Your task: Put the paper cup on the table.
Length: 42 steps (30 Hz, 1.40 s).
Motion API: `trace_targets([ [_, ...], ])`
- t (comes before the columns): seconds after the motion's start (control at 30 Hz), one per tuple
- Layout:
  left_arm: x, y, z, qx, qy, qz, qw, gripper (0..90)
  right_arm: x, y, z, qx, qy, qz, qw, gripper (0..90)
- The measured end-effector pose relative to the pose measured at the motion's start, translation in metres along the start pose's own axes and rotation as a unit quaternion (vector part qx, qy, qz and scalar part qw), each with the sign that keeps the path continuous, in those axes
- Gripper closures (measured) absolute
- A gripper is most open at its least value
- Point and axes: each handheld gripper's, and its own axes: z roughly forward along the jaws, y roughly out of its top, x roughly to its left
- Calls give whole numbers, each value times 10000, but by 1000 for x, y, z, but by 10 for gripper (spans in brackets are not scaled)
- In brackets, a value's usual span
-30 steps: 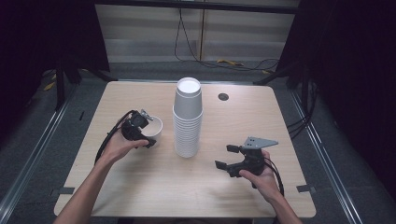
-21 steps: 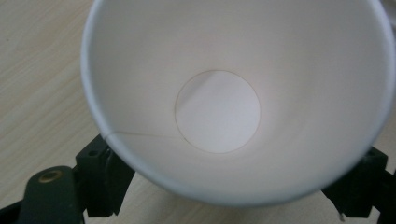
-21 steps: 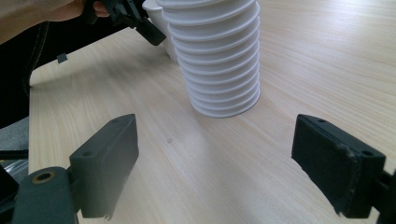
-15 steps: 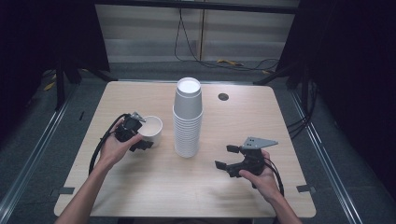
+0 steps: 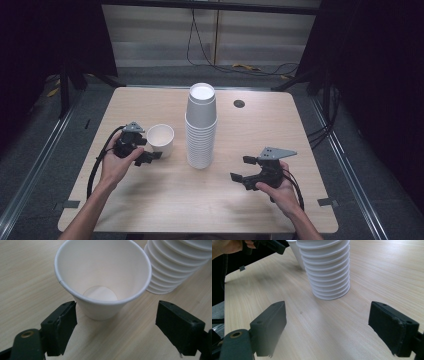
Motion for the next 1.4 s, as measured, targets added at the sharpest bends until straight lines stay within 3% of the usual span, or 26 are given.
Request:
trace_targets([
  [0.1, -3, -6, -4, -52, -152, -16, 9999, 167, -1, 0, -1, -17, -16, 15, 10000, 149],
  [0.23, -10, -12, -6, -50, -124, -132, 9998, 167, -1, 0, -2, -17, -43, 49, 10000, 149],
  [0.33, -15, -15, -8, -25, -107, -46, 9999, 167, -1, 0, -1, -14, -47, 36, 10000, 149],
  [0.5, -28, -23, -12, -203, -95, 46, 9997, 167, -1, 0, -3, -54, -69, 13, 10000, 149],
  [0.57, -33, -27, -12, -270, -136, 170, 9994, 167, -1, 0, -3, -51, -103, 32, 9999, 150],
  [0.63, -38, -30, -13, -462, -169, 127, 9987, 167, -2, -1, -3, -52, -101, 58, 9999, 149],
  [0.83, -49, -38, -13, -638, -279, 139, 9975, 167, 0, -1, -1, -48, -89, 17, 9999, 150],
  [0.87, -51, -41, -11, -660, -224, 150, 9975, 167, 0, -1, -2, -61, -96, 35, 9999, 150],
  [0.97, -54, -47, -7, -617, -367, 52, 9974, 166, -1, -2, -3, -67, -102, 37, 9999, 150],
  [1.17, -65, -51, -3, -811, -539, 8, 9953, 166, -1, -3, -4, -105, -121, 76, 9998, 149],
  [1.23, -68, -52, -2, -911, -619, -31, 9939, 165, 0, -3, -3, -94, -135, 73, 9998, 149],
  [1.33, -76, -51, -4, -1141, -663, 123, 9912, 164, 1, -5, -2, -93, -87, 74, 9999, 143],
  [1.4, -82, -55, 0, -1161, -830, 45, 9898, 161, 3, -6, -1, -80, -92, 72, 9999, 143],
])
